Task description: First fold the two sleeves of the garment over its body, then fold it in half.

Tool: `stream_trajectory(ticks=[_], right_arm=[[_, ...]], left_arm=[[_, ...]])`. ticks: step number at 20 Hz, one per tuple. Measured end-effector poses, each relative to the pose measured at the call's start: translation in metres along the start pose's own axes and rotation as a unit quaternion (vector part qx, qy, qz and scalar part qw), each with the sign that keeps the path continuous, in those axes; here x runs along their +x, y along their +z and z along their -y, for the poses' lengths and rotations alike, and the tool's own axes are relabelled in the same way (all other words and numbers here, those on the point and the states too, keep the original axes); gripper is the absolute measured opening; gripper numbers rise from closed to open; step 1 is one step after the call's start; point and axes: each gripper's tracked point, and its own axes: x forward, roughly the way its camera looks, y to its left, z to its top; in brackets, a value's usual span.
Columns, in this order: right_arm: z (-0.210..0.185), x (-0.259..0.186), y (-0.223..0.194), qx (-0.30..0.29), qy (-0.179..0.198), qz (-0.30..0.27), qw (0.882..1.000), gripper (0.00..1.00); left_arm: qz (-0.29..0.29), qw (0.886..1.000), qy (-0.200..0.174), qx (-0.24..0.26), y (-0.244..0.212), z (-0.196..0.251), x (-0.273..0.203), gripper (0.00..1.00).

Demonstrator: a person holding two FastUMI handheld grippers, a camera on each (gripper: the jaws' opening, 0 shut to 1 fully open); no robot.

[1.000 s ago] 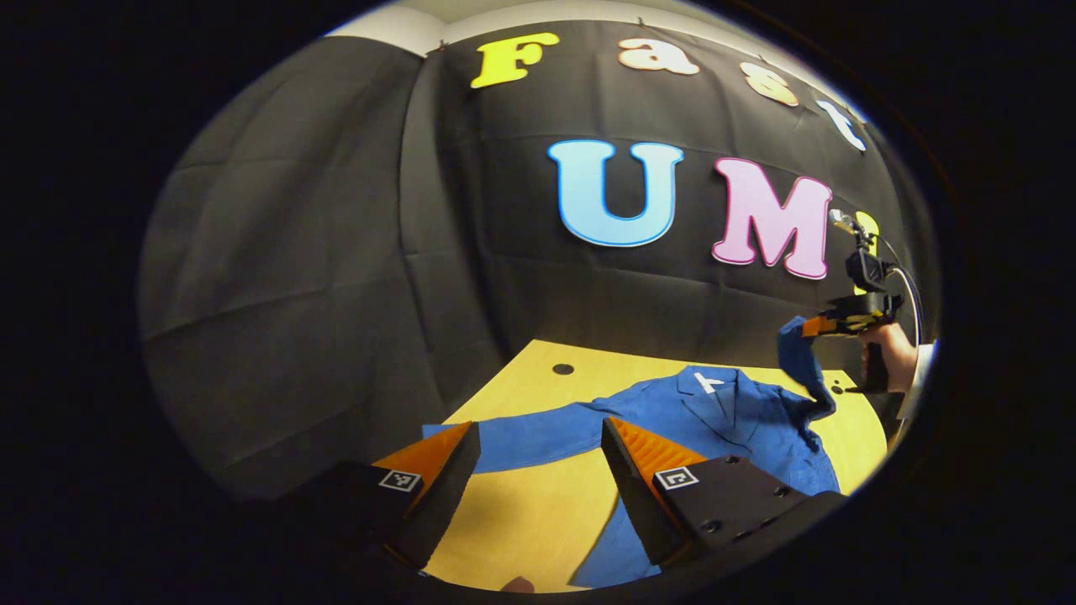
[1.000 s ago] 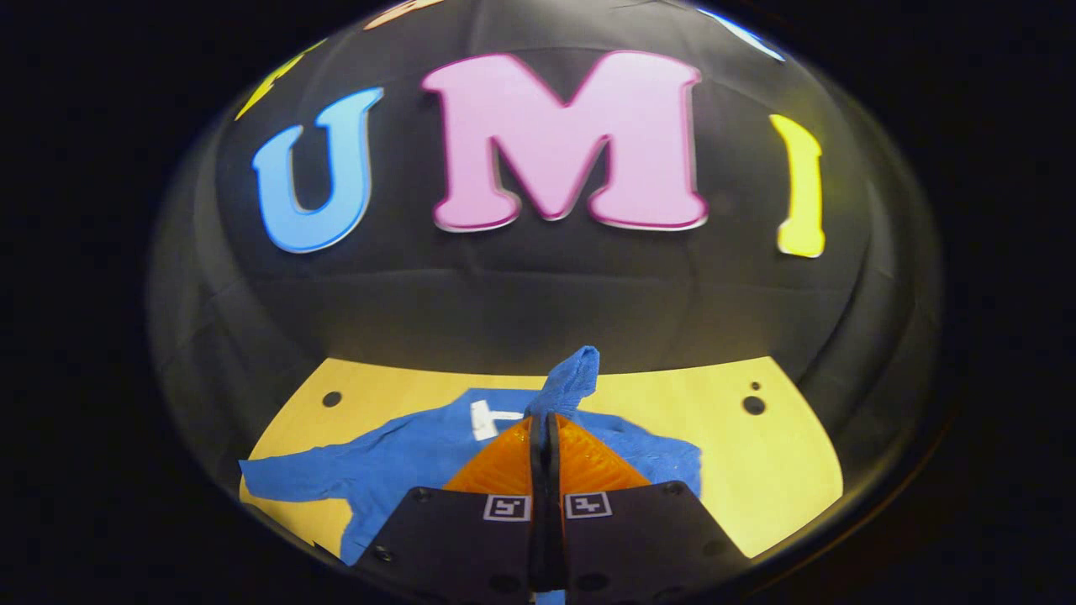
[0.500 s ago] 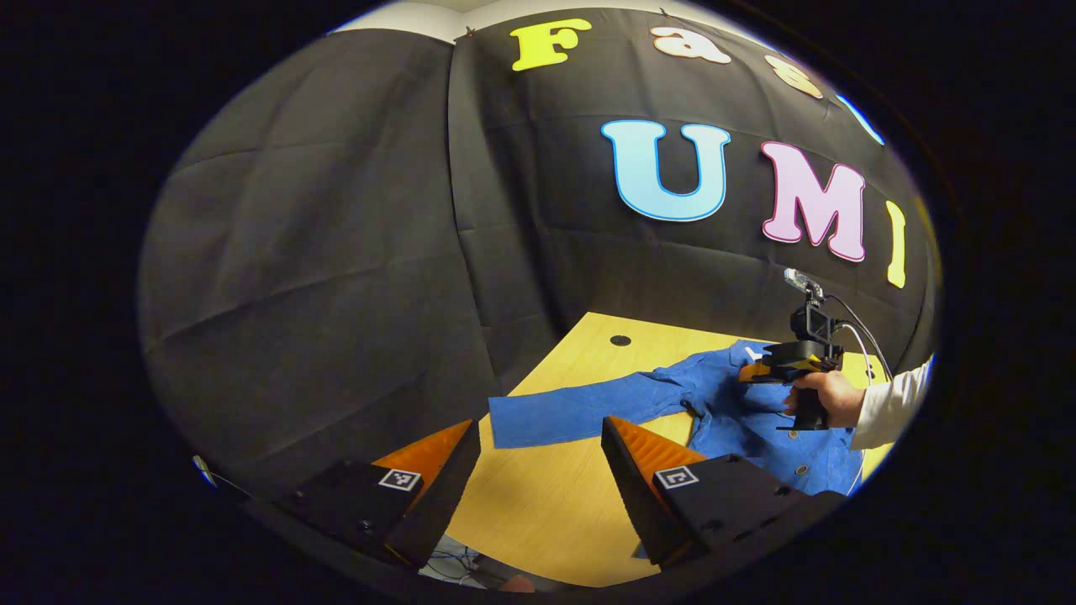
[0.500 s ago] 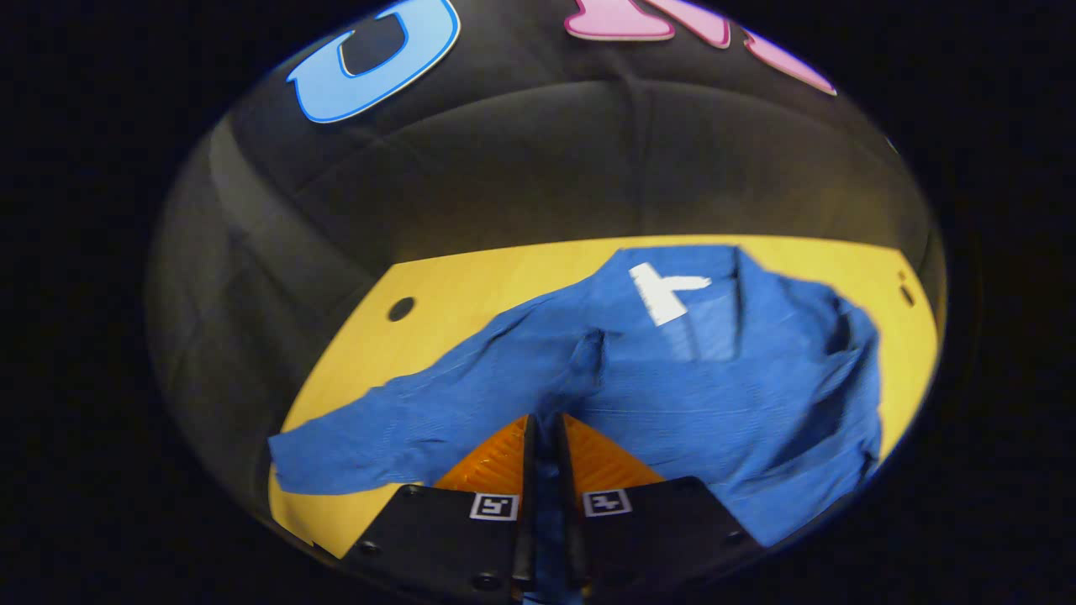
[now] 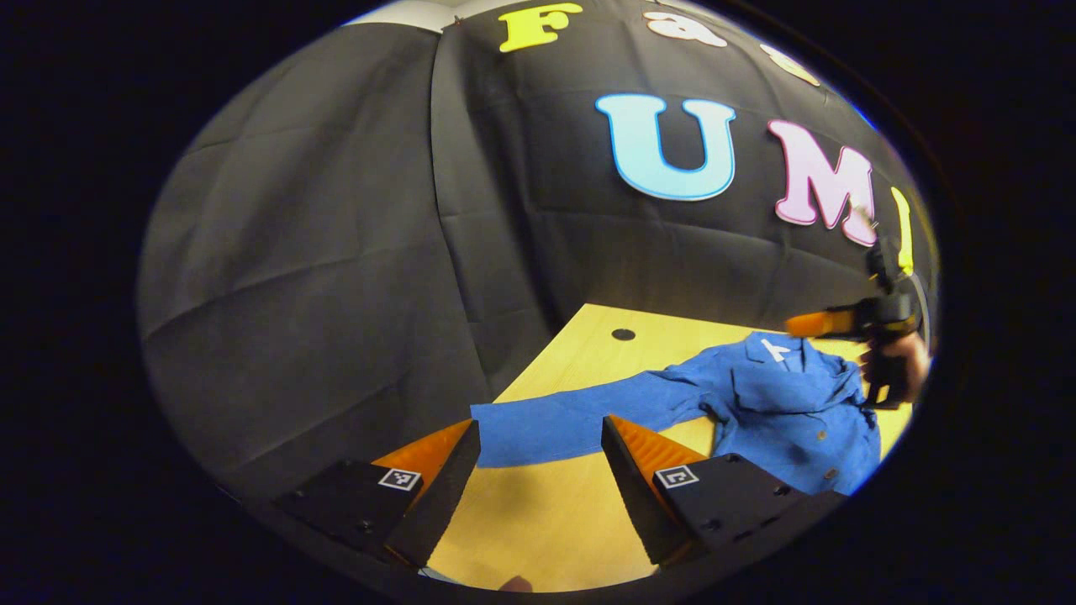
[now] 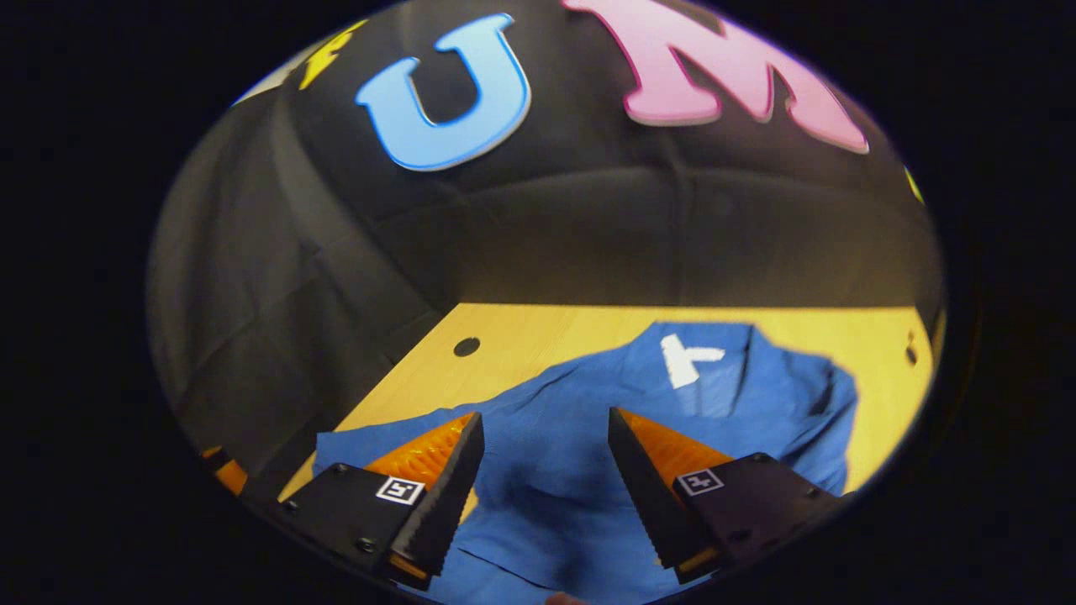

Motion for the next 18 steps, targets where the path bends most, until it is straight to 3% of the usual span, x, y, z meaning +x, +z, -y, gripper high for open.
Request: stream_trajectory(ticks=[5,9,12,13,14,15,16,17,18], right_arm=[[0.027,-0.114,0.063,-0.063,-0.003,0.083,0.995,0.94],[0.082,-0.175,0.061,-0.039,-0.058,0.08,0.994,0.94],[0.118,-0.191,0.044,-0.041,-0.109,0.064,0.991,0.93],[0.121,-0.195,0.04,-0.028,-0.111,0.061,0.992,0.94],[0.12,-0.197,0.039,-0.013,-0.11,0.058,0.992,0.94],[0.12,-0.199,0.036,-0.001,-0.11,0.056,0.992,0.94],[0.121,-0.199,0.034,0.006,-0.112,0.055,0.992,0.94],[0.121,-0.199,0.033,0.008,-0.112,0.053,0.992,0.94],[0.118,-0.201,0.034,0.008,-0.111,0.052,0.992,0.94]], left_arm=[[-0.119,0.992,0.045,0.0,-0.058,-0.036,0.085,0.86],[-0.169,0.983,0.078,0.003,-0.086,-0.058,0.119,0.86],[-0.215,0.974,0.062,-0.02,-0.11,-0.047,0.133,0.86],[-0.171,0.984,0.045,-0.022,-0.095,-0.043,0.154,0.83],[-0.201,0.979,0.019,-0.039,-0.109,-0.029,0.151,0.8],[-0.202,0.978,0.016,-0.042,-0.112,-0.025,0.154,0.77],[-0.208,0.977,0.012,-0.036,-0.113,-0.02,0.155,0.53],[-0.217,0.976,0.009,-0.029,-0.115,-0.016,0.158,0.53],[-0.23,0.973,-0.004,-0.021,-0.111,-0.015,0.152,0.42]])
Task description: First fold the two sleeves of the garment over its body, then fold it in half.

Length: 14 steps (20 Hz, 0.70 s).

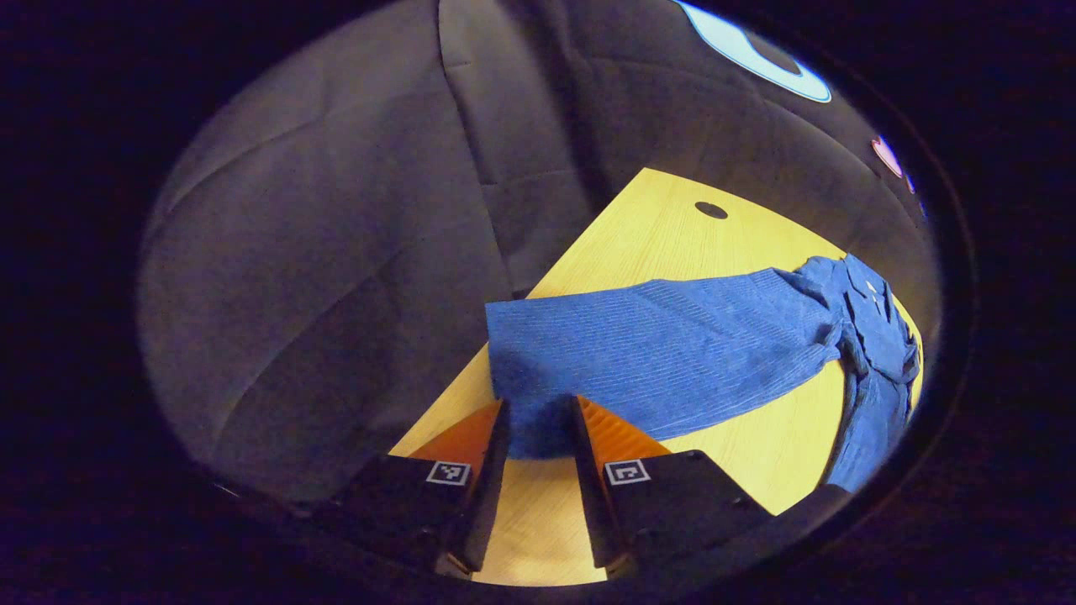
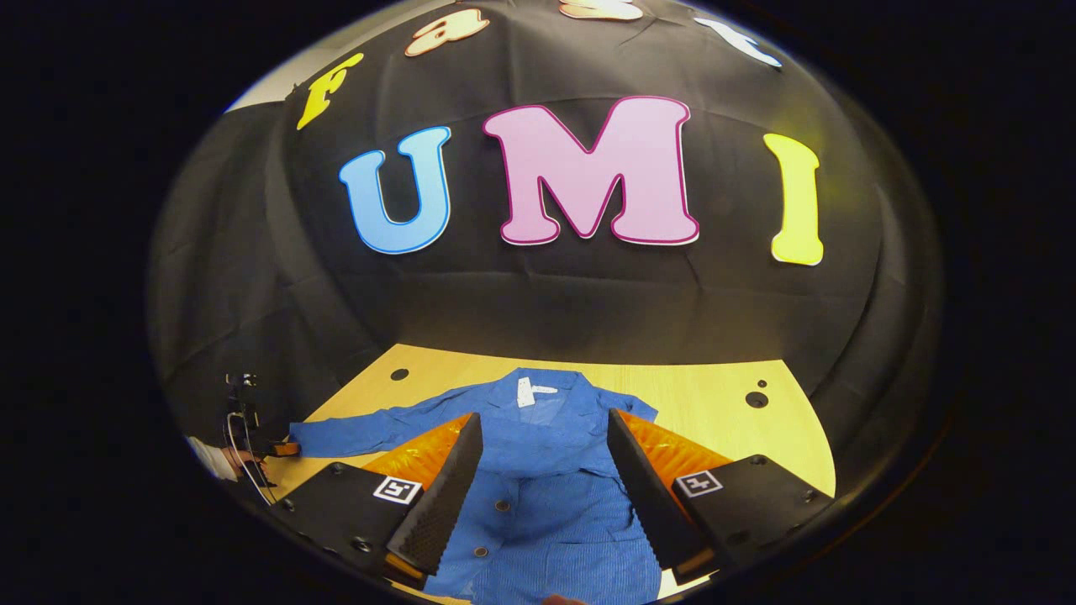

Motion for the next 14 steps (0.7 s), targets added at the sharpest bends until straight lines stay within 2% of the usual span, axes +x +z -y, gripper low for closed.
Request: stream_trajectory(ticks=[1,3,4,5,9,14], right_arm=[[-0.002,-0.001,0.0,-0.001,0.003,0.0,1.0,0.94],[-0.004,-0.006,-0.003,0.0,0.008,-0.007,1.0,0.94],[-0.003,-0.008,-0.004,-0.001,0.008,-0.009,1.0,0.94],[-0.001,-0.01,-0.005,-0.003,0.008,-0.012,1.0,0.94],[0.011,-0.016,-0.011,-0.006,0.003,-0.016,1.0,0.94],[0.025,-0.017,-0.019,0.017,0.009,-0.018,1.0,0.94]], left_arm=[[-0.016,1.0,-0.004,0.009,0.0,0.003,-0.003,0.37],[-0.014,1.0,-0.006,0.005,0.002,0.009,0.003,0.03],[-0.01,1.0,-0.019,0.004,0.006,0.013,0.006,0.0],[-0.007,0.999,-0.042,0.0,0.008,0.018,0.0,0.0],[0.045,0.996,-0.073,0.019,0.046,0.025,-0.036,0.0],[0.105,0.982,-0.143,0.057,0.109,0.083,-0.11,0.0]])
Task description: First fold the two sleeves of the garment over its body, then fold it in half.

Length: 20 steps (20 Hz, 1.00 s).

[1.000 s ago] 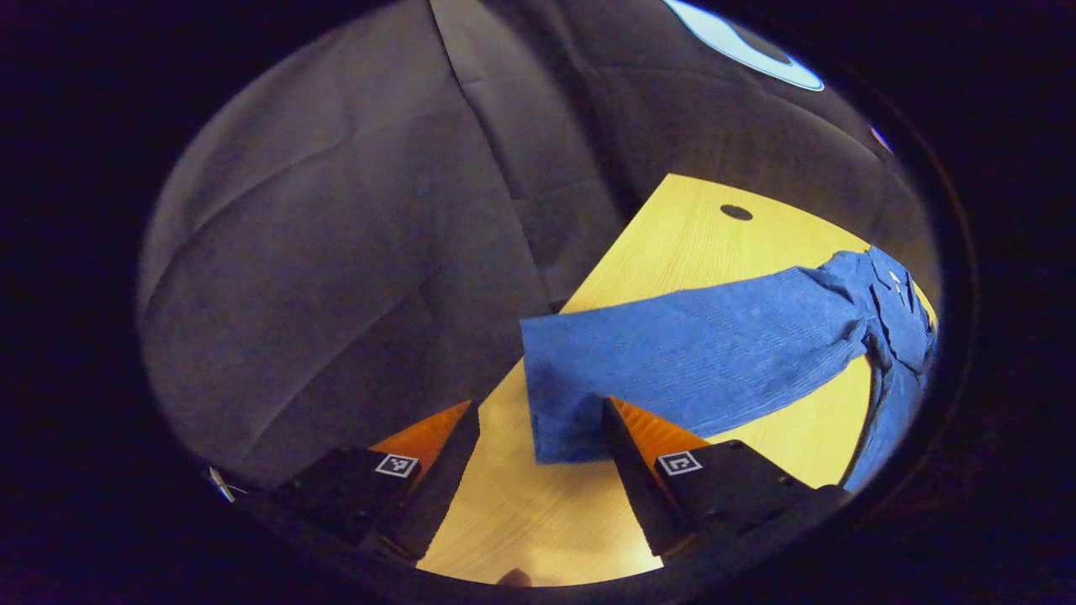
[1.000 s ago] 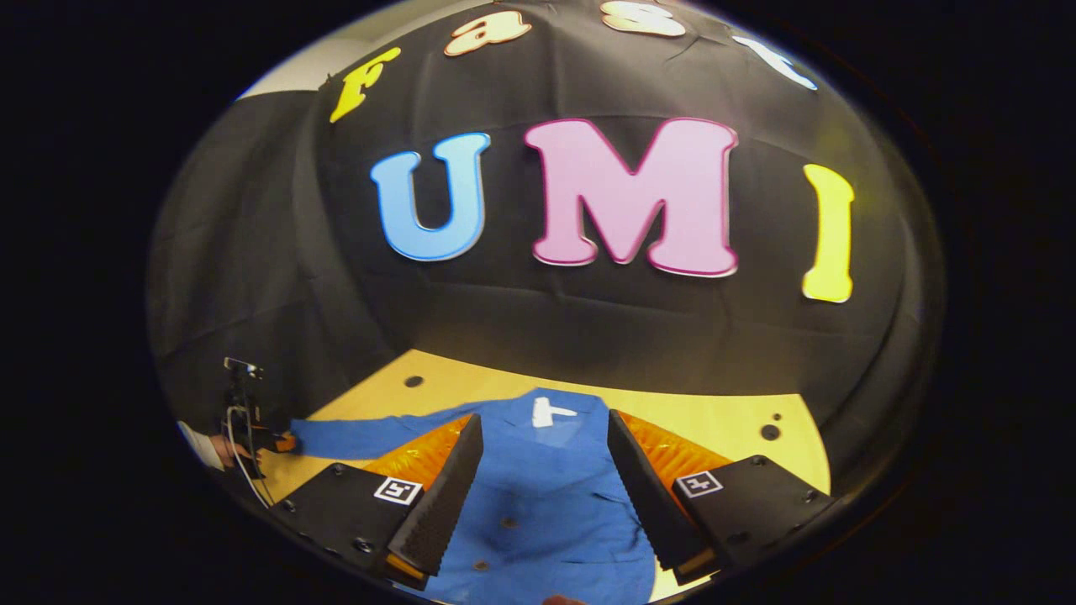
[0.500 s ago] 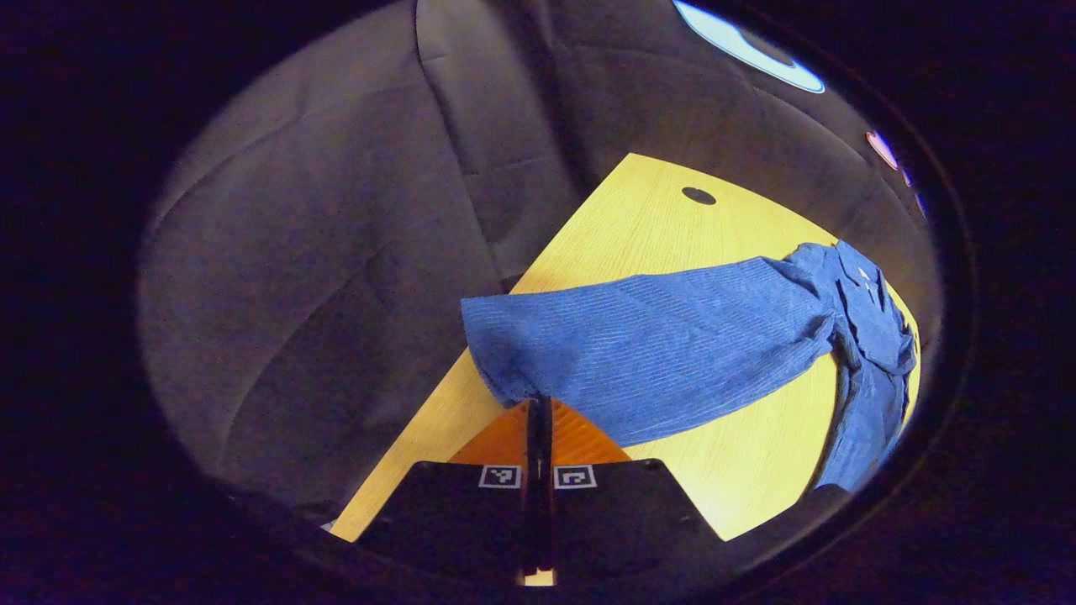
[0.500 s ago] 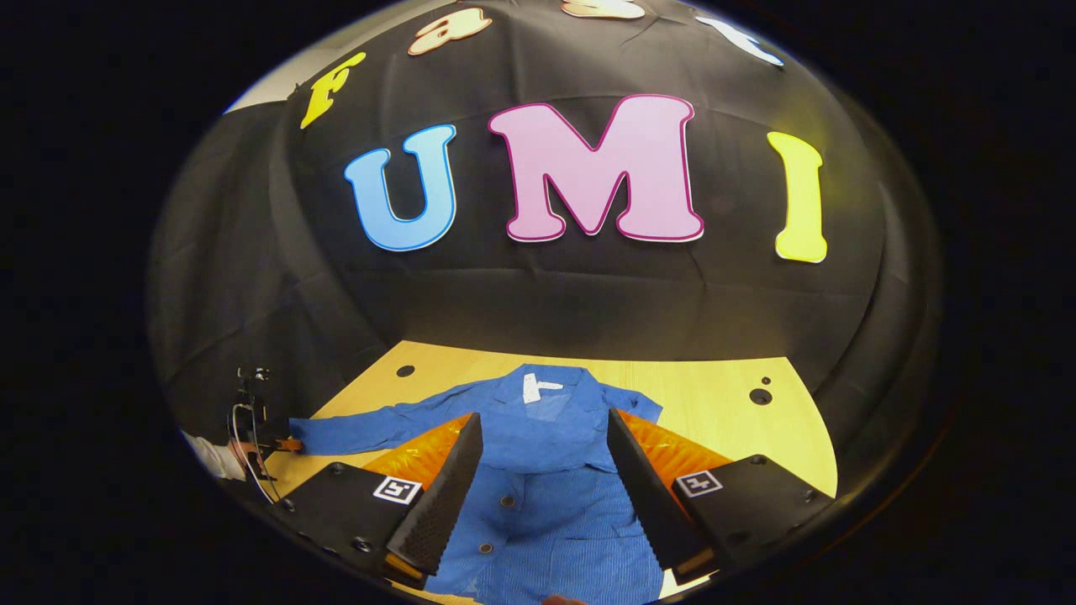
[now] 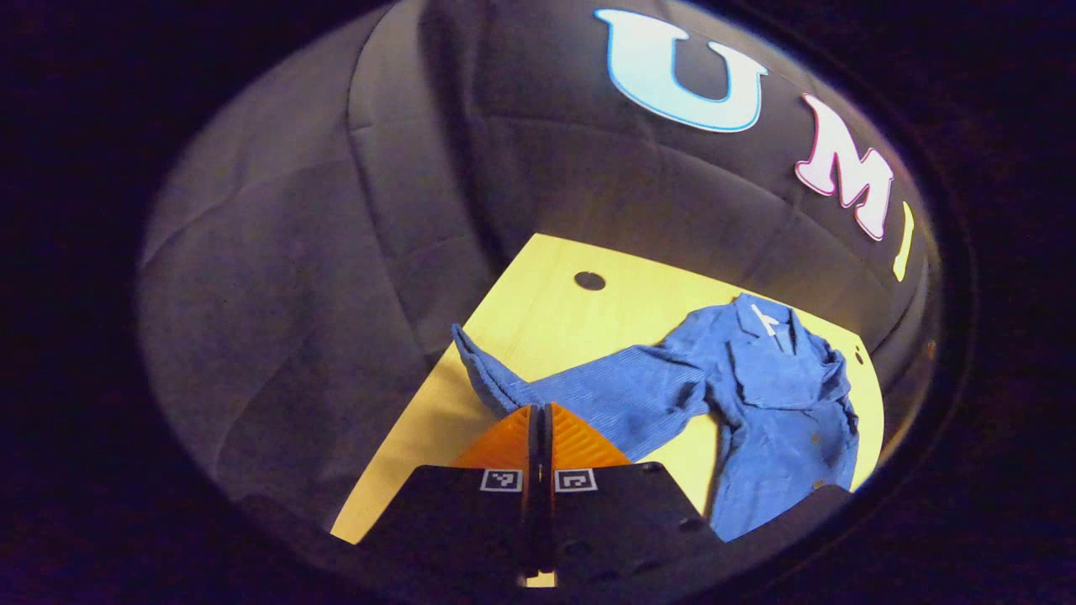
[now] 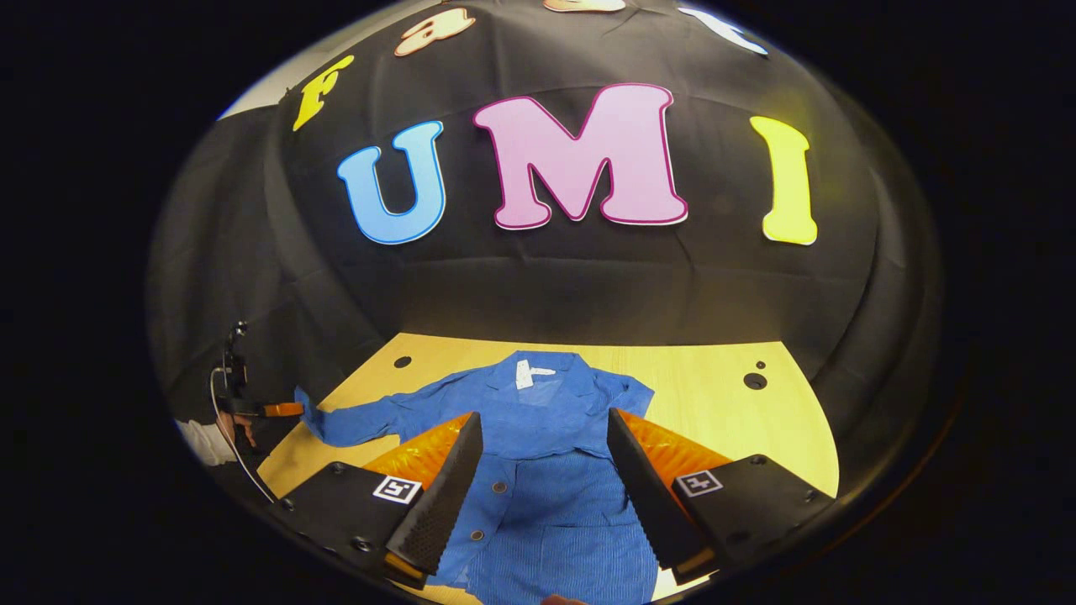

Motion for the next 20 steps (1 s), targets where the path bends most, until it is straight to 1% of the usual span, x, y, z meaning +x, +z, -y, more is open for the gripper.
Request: stream_trajectory(ticks=[2,3,6,9,11,12,13,15,17,18,20], right_arm=[[0.011,-0.003,-0.002,0.006,0.001,-0.001,1.0,0.94],[0.018,-0.004,-0.003,0.01,0.0,-0.002,1.0,0.94],[0.044,-0.012,-0.008,0.024,-0.008,-0.002,1.0,0.94],[0.077,-0.027,-0.014,0.045,-0.023,0.001,0.999,0.94],[0.1,-0.034,-0.021,0.062,-0.036,-0.001,0.997,0.94],[0.112,-0.037,-0.025,0.065,-0.043,-0.004,0.997,0.94],[0.122,-0.04,-0.03,0.064,-0.05,-0.008,0.997,0.94],[0.141,-0.044,-0.037,0.06,-0.06,-0.015,0.996,0.94],[0.157,-0.048,-0.043,0.06,-0.064,-0.025,0.996,0.94],[0.162,-0.048,-0.047,0.061,-0.065,-0.03,0.996,0.94],[0.167,-0.049,-0.051,0.063,-0.067,-0.036,0.995,0.94]], left_arm=[[0.016,0.999,-0.033,0.026,0.027,0.049,-0.013,0.0],[0.023,0.998,-0.051,0.035,0.038,0.077,-0.011,0.0],[0.048,0.991,-0.113,0.042,0.067,0.17,-0.008,0.0],[0.058,0.983,-0.158,0.078,0.078,0.255,0.001,0.0],[0.06,0.975,-0.188,0.103,0.079,0.317,0.013,0.0],[0.053,0.972,-0.199,0.109,0.075,0.344,0.022,0.0],[0.033,0.973,-0.203,0.104,0.066,0.366,0.032,0.0],[-0.014,0.969,-0.226,0.095,0.047,0.408,0.041,0.0],[-0.051,0.965,-0.227,0.124,0.028,0.437,0.052,0.0],[-0.064,0.963,-0.229,0.129,0.017,0.451,0.057,0.0],[-0.08,0.957,-0.251,0.121,0.002,0.486,0.061,0.0]])
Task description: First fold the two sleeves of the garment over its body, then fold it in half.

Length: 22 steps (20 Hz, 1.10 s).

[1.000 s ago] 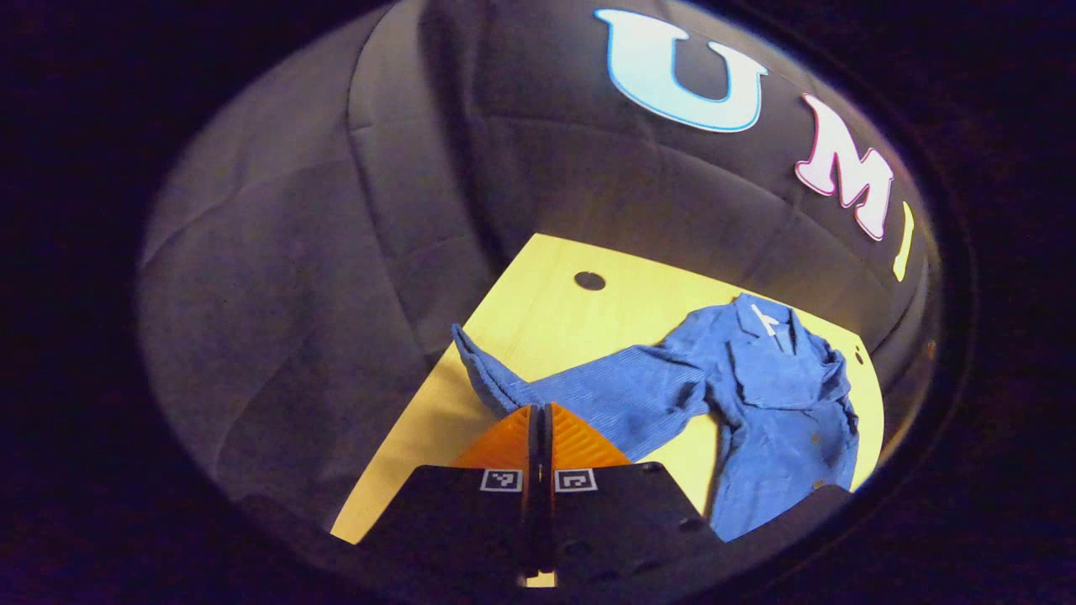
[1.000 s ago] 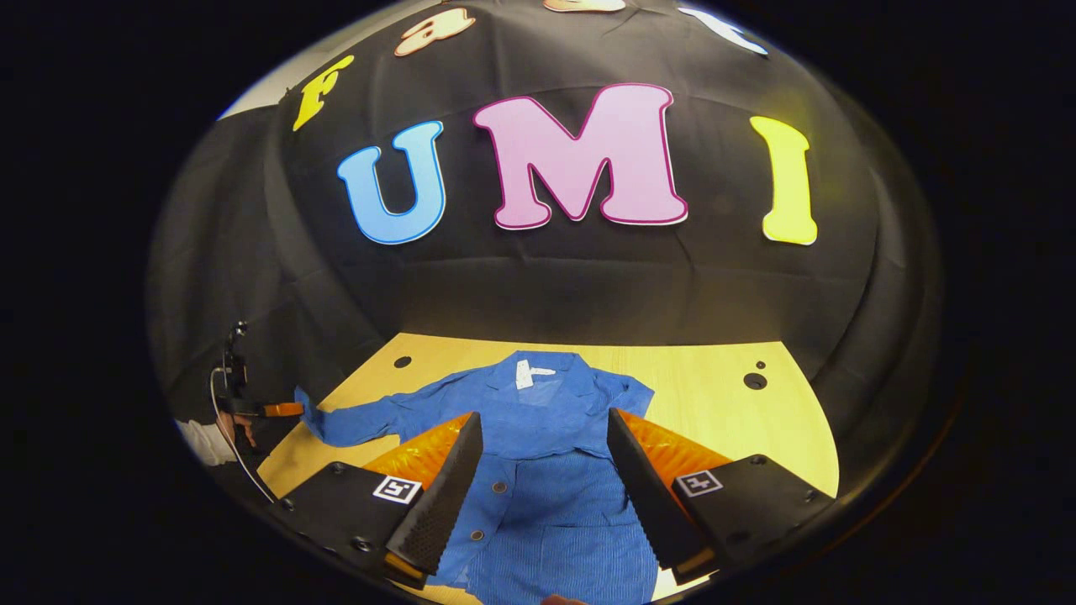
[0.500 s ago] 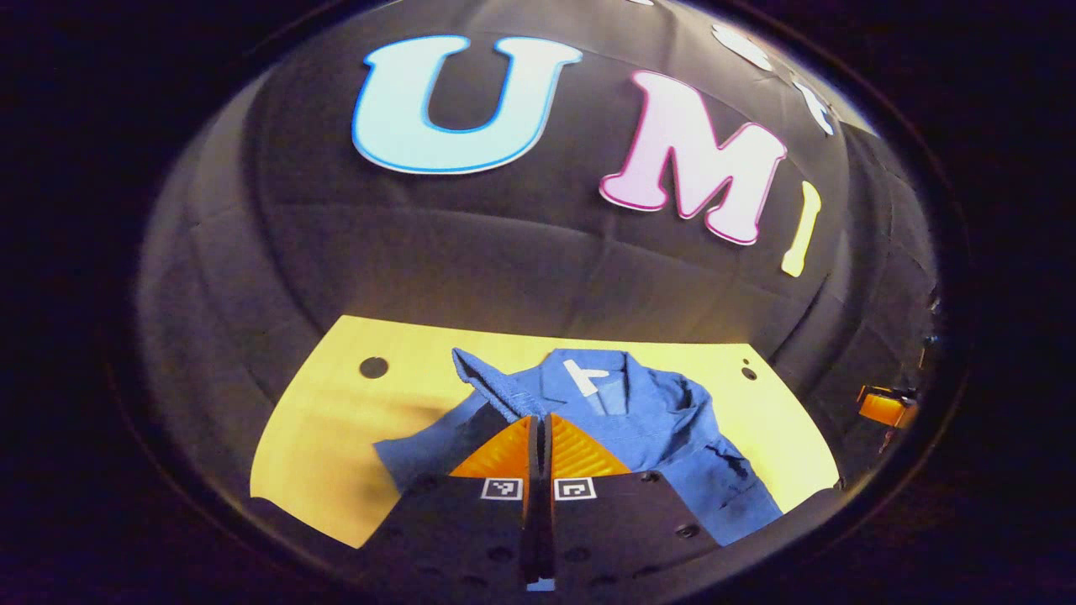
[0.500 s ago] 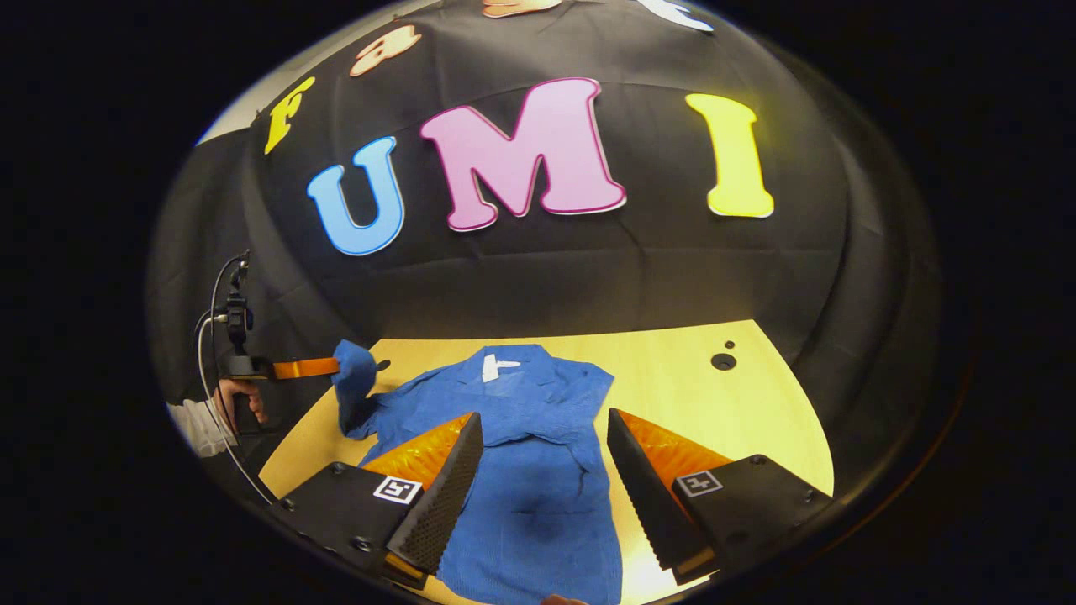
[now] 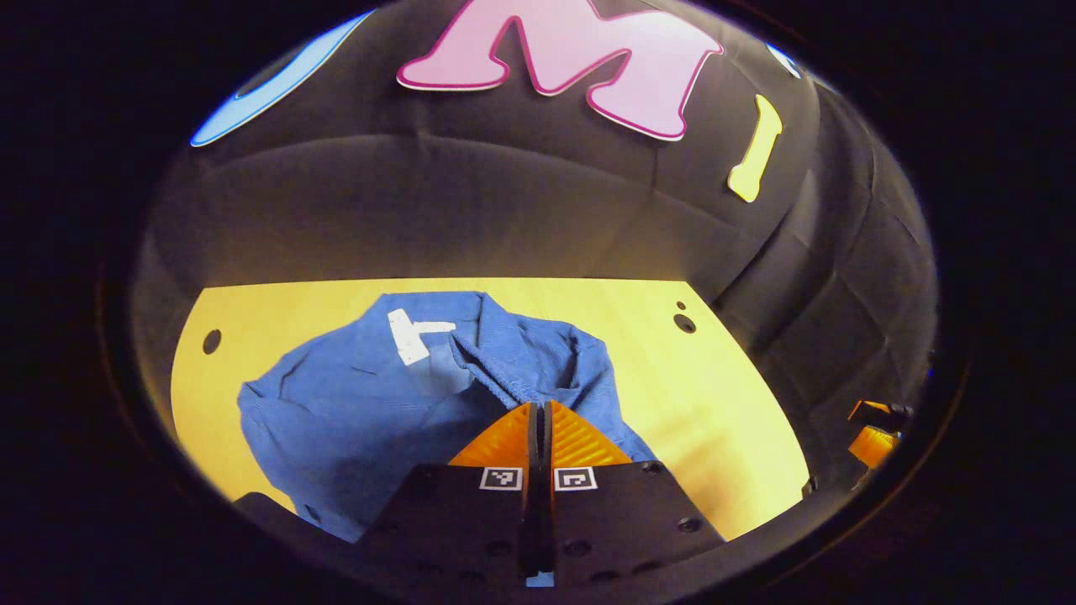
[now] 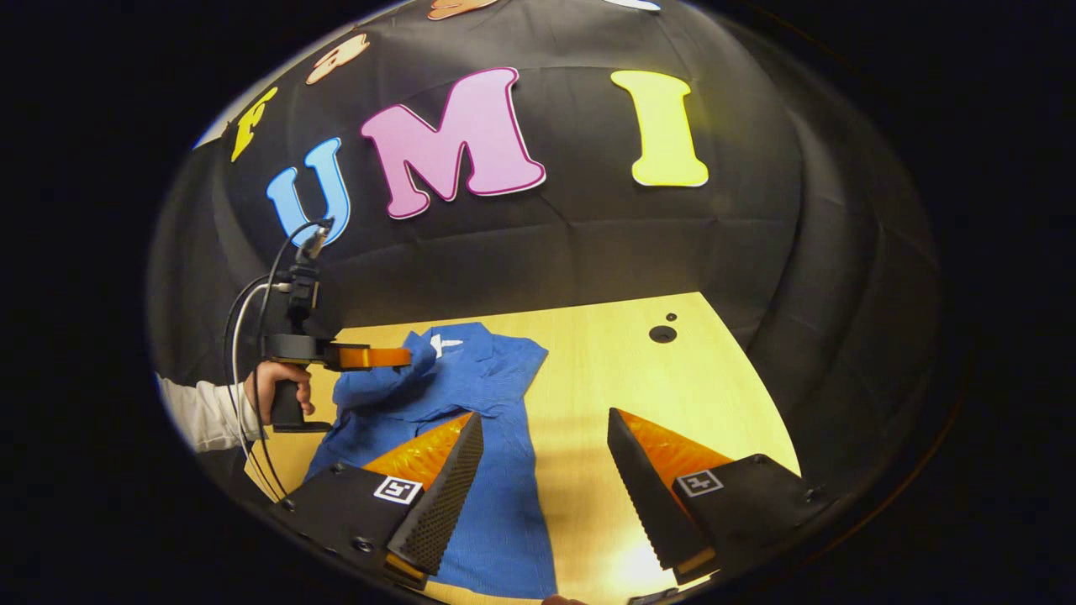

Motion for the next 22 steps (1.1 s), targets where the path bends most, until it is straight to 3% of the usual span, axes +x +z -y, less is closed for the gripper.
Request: stream_trajectory(ticks=[2,4,6,7,8,9,11,13,16,20,22], right_arm=[[0.003,0.003,-0.007,-0.004,0.0,-0.01,1.0,0.94],[0.006,0.003,-0.015,-0.009,0.002,-0.019,1.0,0.94],[0.006,0.004,-0.02,-0.008,0.005,-0.027,1.0,0.94],[0.006,0.005,-0.022,-0.007,0.006,-0.029,1.0,0.94],[0.006,0.004,-0.024,-0.006,0.007,-0.031,0.999,0.94],[0.005,0.004,-0.026,-0.005,0.008,-0.033,0.999,0.94],[-0.005,0.007,-0.036,-0.001,0.012,-0.042,0.999,0.94],[-0.01,0.011,-0.048,0.007,0.017,-0.058,0.998,0.94],[-0.017,0.012,-0.07,0.025,0.021,-0.092,0.995,0.94],[-0.029,0.006,-0.112,0.044,0.021,-0.166,0.985,0.94],[-0.029,-0.002,-0.144,0.04,0.01,-0.213,0.976,0.94]], left_arm=[[-0.002,1.0,-0.005,0.018,0.003,0.02,0.015,0.0],[-0.046,0.998,-0.02,0.038,-0.016,0.032,0.035,0.0],[-0.105,0.993,-0.045,0.025,-0.04,0.043,0.043,0.0],[-0.104,0.992,-0.07,0.004,-0.039,0.052,0.041,0.01],[-0.089,0.99,-0.104,-0.024,-0.032,0.067,0.039,0.13],[-0.069,0.989,-0.125,-0.047,-0.024,0.075,0.035,0.38],[-0.039,0.99,-0.124,-0.051,-0.014,0.07,0.026,0.87],[-0.039,0.994,-0.102,-0.031,-0.015,0.053,0.001,0.85],[-0.061,0.997,-0.034,-0.021,-0.046,0.006,-0.063,0.85],[-0.115,0.991,0.071,-0.021,-0.145,-0.072,-0.157,0.85],[-0.167,0.977,0.128,-0.038,-0.213,-0.109,-0.199,0.85]])
